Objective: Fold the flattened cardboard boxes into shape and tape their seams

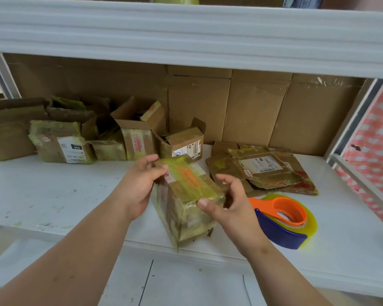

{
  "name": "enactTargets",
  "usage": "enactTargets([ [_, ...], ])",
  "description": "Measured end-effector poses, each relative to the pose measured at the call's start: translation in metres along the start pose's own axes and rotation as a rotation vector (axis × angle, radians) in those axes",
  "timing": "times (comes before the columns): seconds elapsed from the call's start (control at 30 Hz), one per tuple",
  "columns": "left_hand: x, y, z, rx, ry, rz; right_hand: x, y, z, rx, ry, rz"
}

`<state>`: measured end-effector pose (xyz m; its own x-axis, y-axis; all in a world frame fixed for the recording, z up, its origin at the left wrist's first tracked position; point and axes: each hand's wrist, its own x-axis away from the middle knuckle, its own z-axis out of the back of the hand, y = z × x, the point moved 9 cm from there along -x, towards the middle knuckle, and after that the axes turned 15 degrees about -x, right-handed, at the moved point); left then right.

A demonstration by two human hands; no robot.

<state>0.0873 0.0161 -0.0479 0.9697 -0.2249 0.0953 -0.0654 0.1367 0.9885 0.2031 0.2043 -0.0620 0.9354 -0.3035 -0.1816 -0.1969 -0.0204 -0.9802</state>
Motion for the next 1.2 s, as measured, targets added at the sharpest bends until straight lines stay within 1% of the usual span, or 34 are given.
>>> enactTargets([
  [0.1, 0.002, 0.000, -0.027, -0.031, -0.159, -0.009, 0.003, -0.009, -0.006, 0.231, -0.027, 0.119],
  [0.13, 0.002, -0.002, -0.033, -0.031, -0.186, -0.011, 0.004, -0.010, -0.009, 0.308, -0.049, 0.150],
  [0.2, -0.001, -0.001, -0.036, -0.052, -0.171, -0.038, 0.004, -0.011, -0.012, 0.399, -0.073, 0.202],
  [0.33, -0.011, 0.006, -0.035, -0.179, -0.058, -0.134, -0.003, -0.011, -0.011, 0.472, -0.084, 0.250],
  [0.4, -0.013, 0.007, -0.037, -0.250, -0.031, -0.154, -0.006, -0.011, -0.011, 0.480, -0.070, 0.267],
  [0.47, -0.009, 0.006, -0.041, -0.336, -0.069, -0.150, -0.008, -0.010, -0.011, 0.517, -0.045, 0.269],
  [0.53, 0.000, 0.002, -0.048, -0.358, -0.177, -0.126, -0.009, -0.010, -0.012, 0.579, -0.027, 0.262],
  [0.6, 0.006, 0.001, -0.049, -0.422, -0.225, -0.148, -0.009, -0.014, -0.017, 0.636, -0.046, 0.238],
  [0.63, 0.009, 0.002, -0.047, -0.495, -0.209, -0.191, -0.008, -0.015, -0.020, 0.648, -0.084, 0.210],
  [0.67, 0.010, 0.006, -0.042, -0.584, -0.158, -0.254, -0.007, -0.013, -0.023, 0.641, -0.136, 0.179],
  [0.73, 0.014, 0.021, -0.031, -0.750, 0.009, -0.406, -0.003, -0.012, -0.025, 0.622, -0.224, 0.144],
  [0.77, 0.018, 0.029, -0.027, -0.820, 0.076, -0.472, -0.001, -0.014, -0.021, 0.608, -0.225, 0.163],
  [0.8, 0.022, 0.035, -0.027, -0.880, 0.113, -0.523, -0.001, -0.018, -0.011, 0.592, -0.179, 0.198],
  [0.83, 0.026, 0.038, -0.028, -0.920, 0.119, -0.551, -0.002, -0.021, 0.004, 0.596, -0.086, 0.229],
  [0.9, 0.029, 0.038, -0.030, -0.933, 0.078, -0.561, -0.006, -0.026, 0.042, 0.697, 0.132, 0.240],
  [0.93, 0.029, 0.034, -0.032, -0.932, 0.039, -0.545, -0.007, -0.024, 0.059, 0.770, 0.192, 0.195],
  [0.97, 0.030, 0.031, -0.033, -0.938, -0.002, -0.523, -0.009, -0.018, 0.073, 0.858, 0.215, 0.104],
  [1.07, 0.031, 0.019, -0.040, -0.988, -0.107, -0.485, -0.006, 0.010, 0.110, 1.179, 0.184, -0.228],
  [1.13, 0.034, 0.014, -0.045, -0.993, -0.161, -0.488, 0.000, 0.025, 0.124, 1.268, 0.144, -0.356],
  [1.2, 0.035, 0.011, -0.045, -0.997, -0.162, -0.488, 0.004, 0.034, 0.136, 1.300, 0.136, -0.416],
])
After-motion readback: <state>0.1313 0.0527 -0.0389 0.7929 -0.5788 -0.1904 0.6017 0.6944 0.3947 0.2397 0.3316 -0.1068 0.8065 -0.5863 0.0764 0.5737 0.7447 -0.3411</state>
